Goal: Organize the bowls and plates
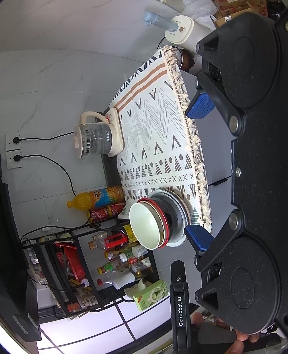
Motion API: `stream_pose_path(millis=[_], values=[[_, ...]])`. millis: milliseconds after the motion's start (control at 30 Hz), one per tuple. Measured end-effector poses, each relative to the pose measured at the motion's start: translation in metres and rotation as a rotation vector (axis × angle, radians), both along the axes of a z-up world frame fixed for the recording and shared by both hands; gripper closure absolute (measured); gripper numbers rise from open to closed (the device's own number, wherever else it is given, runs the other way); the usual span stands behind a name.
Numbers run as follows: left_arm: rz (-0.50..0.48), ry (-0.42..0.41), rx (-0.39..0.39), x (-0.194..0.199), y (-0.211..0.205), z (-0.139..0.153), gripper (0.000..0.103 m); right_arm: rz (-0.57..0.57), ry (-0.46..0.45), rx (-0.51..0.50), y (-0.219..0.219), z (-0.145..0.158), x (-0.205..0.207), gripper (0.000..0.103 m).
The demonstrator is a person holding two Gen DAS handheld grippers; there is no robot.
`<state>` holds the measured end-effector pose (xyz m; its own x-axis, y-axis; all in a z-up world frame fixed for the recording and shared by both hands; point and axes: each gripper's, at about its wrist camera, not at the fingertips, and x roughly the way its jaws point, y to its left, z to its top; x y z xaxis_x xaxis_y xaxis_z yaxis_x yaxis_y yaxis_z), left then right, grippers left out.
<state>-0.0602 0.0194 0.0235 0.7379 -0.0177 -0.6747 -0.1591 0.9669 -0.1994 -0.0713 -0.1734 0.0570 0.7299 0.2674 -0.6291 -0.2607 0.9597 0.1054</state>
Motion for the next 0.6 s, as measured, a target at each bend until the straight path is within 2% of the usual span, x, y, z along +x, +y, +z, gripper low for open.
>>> stream_pose_path(millis=[267,600], values=[[-0.001,0.008,0.007,0.0046,-0.0033,-0.0008,0.001,-0.006,-0.017,-0.002,-0.0023,0.0026,0.0043,0.0],[0.014,0.019,0.018,0.0087,-0.005,0.0006,0.001,0.015,0.008,0.002,-0.0017,-0.0026,0.0075,0.0]])
